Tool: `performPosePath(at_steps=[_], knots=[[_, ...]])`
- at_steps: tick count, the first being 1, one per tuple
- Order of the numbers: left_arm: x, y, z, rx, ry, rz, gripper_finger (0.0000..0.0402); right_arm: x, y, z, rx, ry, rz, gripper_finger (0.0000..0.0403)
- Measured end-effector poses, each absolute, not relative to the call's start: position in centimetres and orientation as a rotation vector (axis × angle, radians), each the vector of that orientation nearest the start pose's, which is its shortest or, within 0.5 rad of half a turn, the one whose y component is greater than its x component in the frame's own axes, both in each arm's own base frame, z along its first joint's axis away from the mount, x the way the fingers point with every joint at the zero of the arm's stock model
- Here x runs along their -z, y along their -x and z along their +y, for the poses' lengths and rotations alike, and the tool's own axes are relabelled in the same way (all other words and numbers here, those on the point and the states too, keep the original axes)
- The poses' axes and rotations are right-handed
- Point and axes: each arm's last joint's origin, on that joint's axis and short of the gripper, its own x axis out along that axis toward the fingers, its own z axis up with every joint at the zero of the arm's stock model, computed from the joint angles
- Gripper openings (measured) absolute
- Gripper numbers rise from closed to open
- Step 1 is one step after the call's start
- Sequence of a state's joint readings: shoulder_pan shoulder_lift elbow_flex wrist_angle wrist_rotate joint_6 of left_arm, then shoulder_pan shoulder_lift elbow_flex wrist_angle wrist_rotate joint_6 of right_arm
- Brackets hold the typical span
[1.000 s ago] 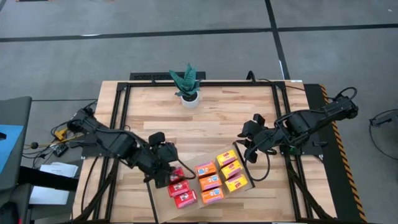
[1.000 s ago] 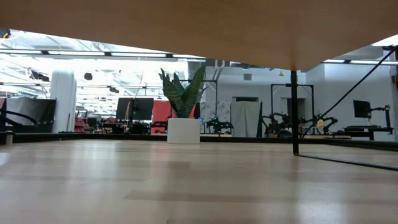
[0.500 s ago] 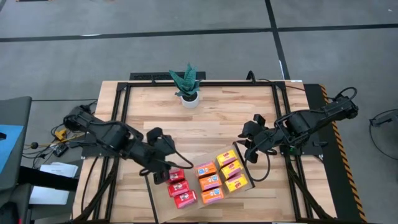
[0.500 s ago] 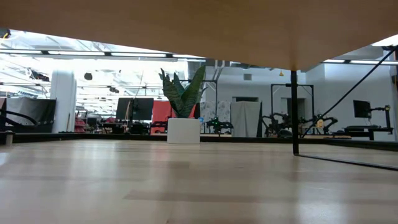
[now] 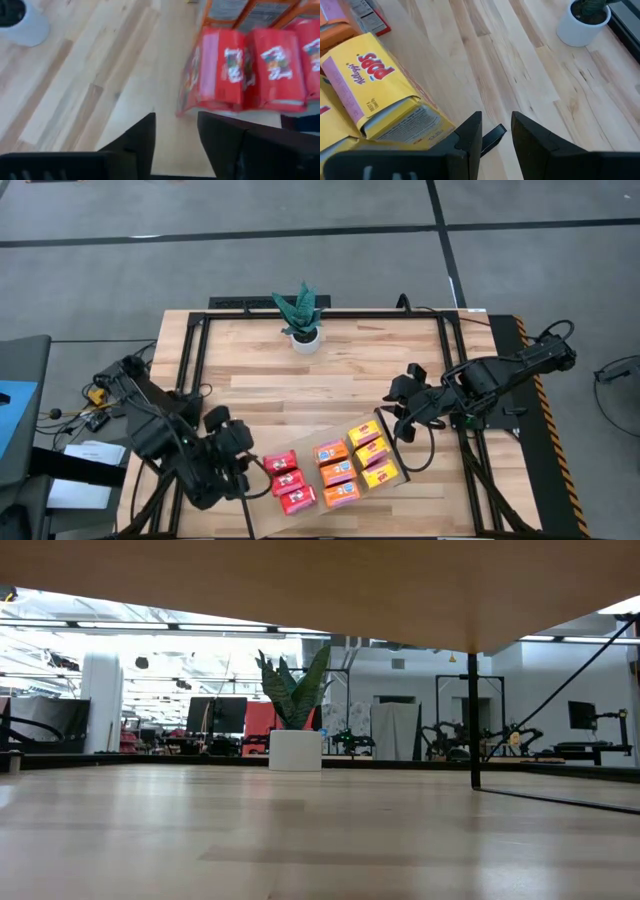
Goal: Stack cereal on shelf
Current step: Put the red cereal box on the shelf aligned with the red cereal boxes
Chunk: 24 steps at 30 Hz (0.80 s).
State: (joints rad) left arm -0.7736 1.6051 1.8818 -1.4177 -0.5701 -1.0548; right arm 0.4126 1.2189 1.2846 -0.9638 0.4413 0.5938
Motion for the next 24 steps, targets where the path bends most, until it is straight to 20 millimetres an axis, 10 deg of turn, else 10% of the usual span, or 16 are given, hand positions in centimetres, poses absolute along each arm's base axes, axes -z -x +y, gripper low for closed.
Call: performPosePath(at_steps=[24], knots=[[-36.8,-23.7,-20.5,-0.219,0.338,0.852,0.0042,-35.4,-21.4,8.0,0.263,-0.185,0.771,0.0129]])
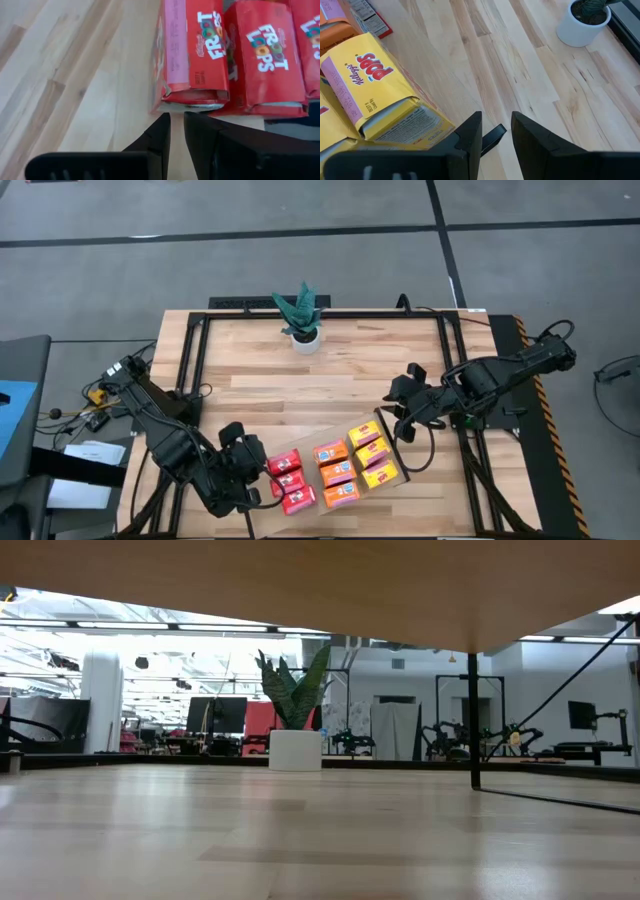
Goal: Stack cereal on shelf
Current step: Put the red cereal box on the shelf aligned with the red cereal boxes
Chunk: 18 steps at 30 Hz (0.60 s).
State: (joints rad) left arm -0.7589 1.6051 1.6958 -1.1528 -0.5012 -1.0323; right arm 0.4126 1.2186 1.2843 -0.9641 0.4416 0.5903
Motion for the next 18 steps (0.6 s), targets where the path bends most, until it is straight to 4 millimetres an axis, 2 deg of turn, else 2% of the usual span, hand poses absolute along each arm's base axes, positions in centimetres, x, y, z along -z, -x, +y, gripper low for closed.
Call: performPosePath(at_steps=[6,13,18], knots=[[-36.8,-22.9,-20.5,-0.208,0.386,0.932,0.0042,-35.4,-21.4,8.0,0.263,-0.186,0.771,0.0129],[-36.9,-22.8,-22.1,-0.119,0.432,0.905,0.0017,-35.4,-21.4,8.0,0.263,-0.186,0.771,0.0129],[-37.2,-23.2,-22.3,-0.123,0.425,0.824,0.0003,-35.4,-21.4,8.0,0.263,-0.186,0.771,0.0129]])
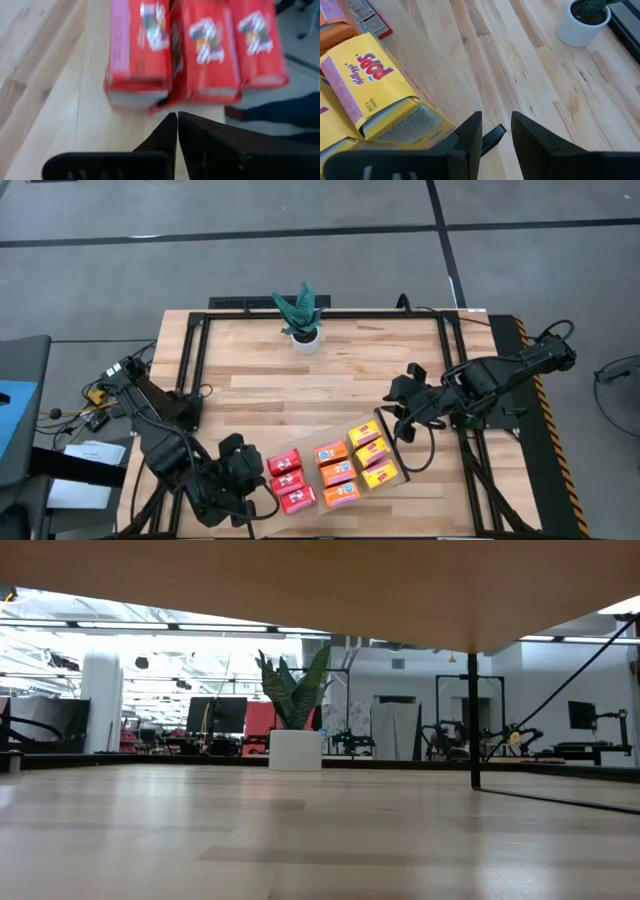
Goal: Stack cereal on shelf
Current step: Put the red cereal box on the shelf aligned with the red cereal boxes, then return to Home Position
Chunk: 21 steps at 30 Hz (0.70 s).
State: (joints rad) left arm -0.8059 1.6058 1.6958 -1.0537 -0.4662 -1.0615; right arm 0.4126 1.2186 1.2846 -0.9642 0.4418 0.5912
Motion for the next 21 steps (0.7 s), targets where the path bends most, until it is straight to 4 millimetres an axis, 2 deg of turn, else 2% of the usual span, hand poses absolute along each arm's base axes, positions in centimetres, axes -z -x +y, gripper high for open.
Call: performPosePath(at_steps=[15,21], knots=[[-37.7,-24.3,-21.9,-0.082,0.426,0.778,0.0001,-35.4,-21.4,8.0,0.263,-0.186,0.771,0.0129],[-37.7,-24.2,-22.2,-0.002,0.486,0.861,0.0001,-35.4,-21.4,8.0,0.263,-0.185,0.771,0.0129]])
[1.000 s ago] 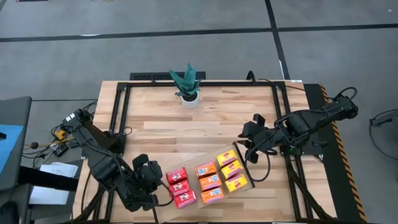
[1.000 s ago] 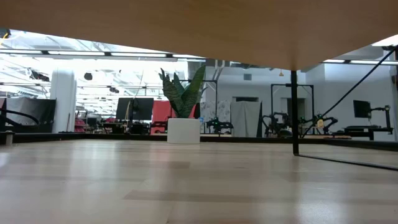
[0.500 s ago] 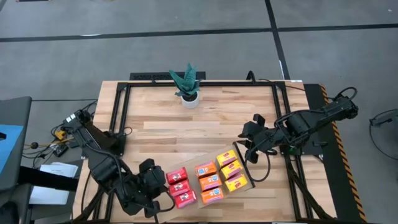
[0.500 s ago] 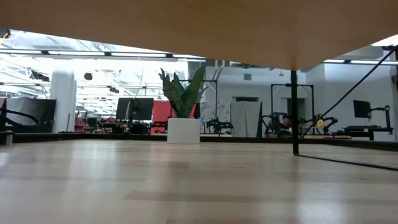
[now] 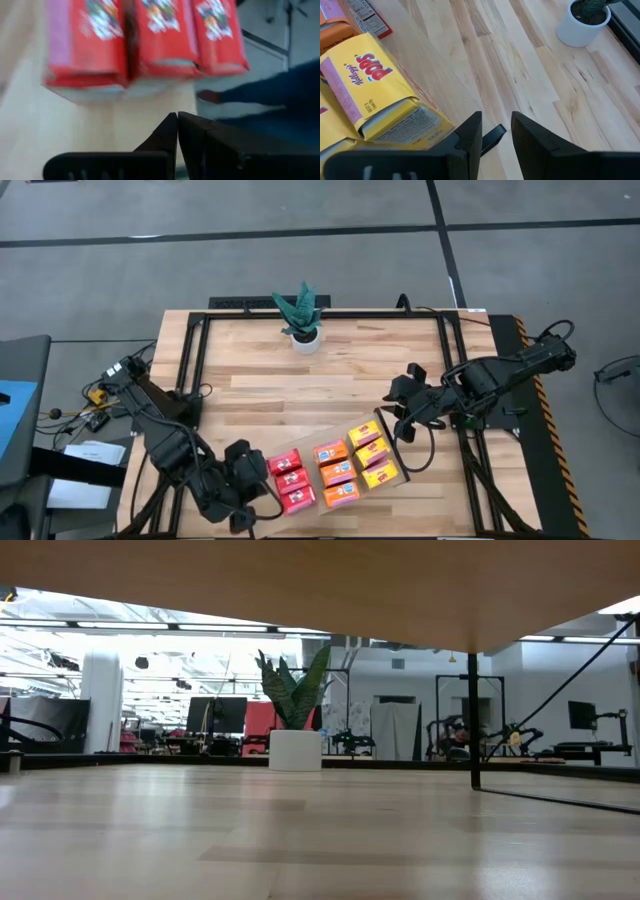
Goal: Stack cereal on shelf
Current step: Return to Home Position
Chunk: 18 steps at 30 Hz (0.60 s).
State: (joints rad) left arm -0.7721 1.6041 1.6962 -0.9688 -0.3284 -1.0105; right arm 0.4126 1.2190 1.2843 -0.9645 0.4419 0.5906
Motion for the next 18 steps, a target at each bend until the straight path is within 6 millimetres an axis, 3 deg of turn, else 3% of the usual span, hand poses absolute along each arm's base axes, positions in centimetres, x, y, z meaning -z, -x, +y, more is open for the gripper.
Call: performPosePath(at_steps=[3,9,15,18], knots=[[-38.6,-23.8,-22.0,0.036,0.539,0.868,0.0001,-35.4,-21.4,8.0,0.254,-0.169,0.769,0.0129],[-42.4,-22.2,-20.4,0.097,0.603,0.758,0.0001,-36.1,-21.7,8.1,0.216,-0.134,0.725,0.0129],[-44.1,-21.3,-19.5,0.121,0.644,0.697,0.0001,-40.5,-21.5,8.0,0.143,-0.074,0.593,0.0129],[-43.8,-21.3,-19.3,0.113,0.544,0.692,0.0001,-42.8,-20.6,7.6,0.102,0.019,0.552,0.0129]])
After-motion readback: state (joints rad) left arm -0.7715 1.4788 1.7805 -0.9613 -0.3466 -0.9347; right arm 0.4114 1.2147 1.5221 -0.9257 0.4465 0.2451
